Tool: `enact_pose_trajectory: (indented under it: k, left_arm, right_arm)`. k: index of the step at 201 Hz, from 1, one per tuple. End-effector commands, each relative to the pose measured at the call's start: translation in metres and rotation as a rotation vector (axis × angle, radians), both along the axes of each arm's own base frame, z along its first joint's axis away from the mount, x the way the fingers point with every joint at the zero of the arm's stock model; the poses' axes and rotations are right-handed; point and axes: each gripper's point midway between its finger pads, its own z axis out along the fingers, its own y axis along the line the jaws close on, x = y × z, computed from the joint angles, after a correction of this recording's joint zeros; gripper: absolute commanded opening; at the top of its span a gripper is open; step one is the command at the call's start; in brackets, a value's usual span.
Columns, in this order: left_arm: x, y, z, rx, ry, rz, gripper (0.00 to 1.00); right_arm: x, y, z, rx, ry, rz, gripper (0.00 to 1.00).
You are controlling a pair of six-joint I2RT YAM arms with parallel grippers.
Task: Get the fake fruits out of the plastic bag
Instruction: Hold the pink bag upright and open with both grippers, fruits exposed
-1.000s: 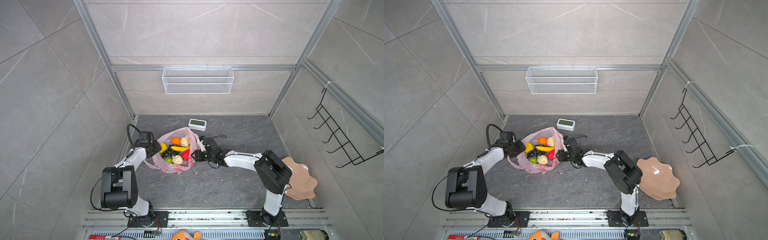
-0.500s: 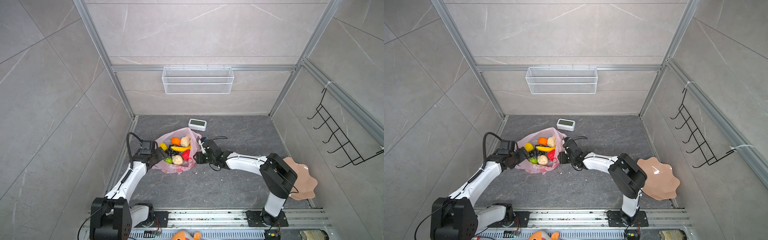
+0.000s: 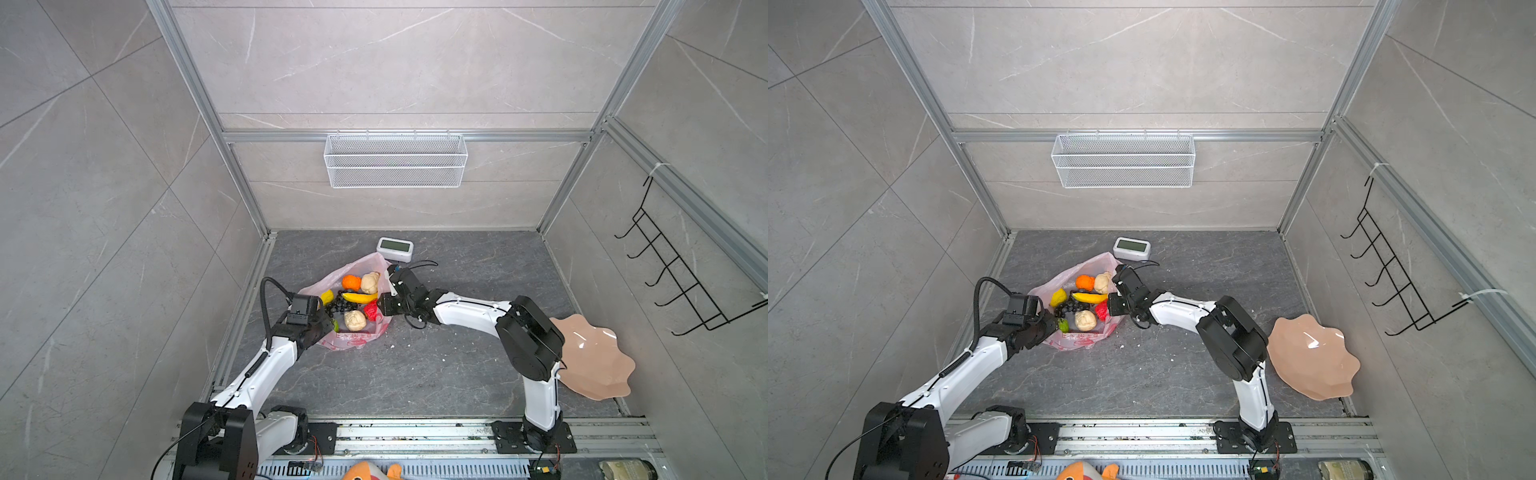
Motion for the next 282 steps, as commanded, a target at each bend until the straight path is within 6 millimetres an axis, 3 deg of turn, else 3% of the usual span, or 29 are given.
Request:
enact_pose_trajectory:
  k: [1, 51, 86, 108, 150, 183, 220, 253, 282]
  left_arm:
    - [-0.019, 0.02, -0.023, 0.054, 0.088, 0.06, 0.28]
    - [-0.004, 0.047, -0.013, 0.045, 0.029, 0.094, 0.27]
    - [-0.002, 0.06, 0.002, 0.025, -0.04, 0.143, 0.17]
    - [-0.005, 0.045, 0.001, -0.032, -0.046, 0.088, 0.11]
    - [-0.029, 0.031, -0.025, -0.066, 0.038, 0.047, 0.07]
    - [-0.035, 0.026, -0.024, -0.061, 0.044, 0.034, 0.06]
    - [-0.023, 0.027, -0.022, -0.047, 0.033, 0.025, 0.05]
    - [-0.006, 0.026, -0.022, -0.05, 0.017, 0.019, 0.01]
    - [0.007, 0.027, -0.017, -0.035, -0.033, 0.006, 0.0]
  right_arm:
    - [0.005, 0.012, -0.006, -0.015, 0.013, 0.035, 0.35]
    - [0.023, 0.049, -0.007, 0.006, 0.009, 0.089, 0.34]
    - [0.026, 0.07, 0.0, 0.0, 0.004, 0.121, 0.33]
    - [0.027, 0.061, 0.007, -0.005, -0.022, 0.096, 0.34]
    - [0.016, 0.023, 0.009, -0.037, -0.04, 0.011, 0.35]
    - [0.003, -0.002, 0.005, -0.03, -0.036, -0.038, 0.36]
    - [0.005, 0.003, -0.007, -0.029, -0.016, -0.03, 0.36]
    - [0.021, 0.007, -0.023, -0.042, 0.003, -0.034, 0.36]
    - [0.037, 0.01, -0.023, -0.034, 0.003, -0.032, 0.36]
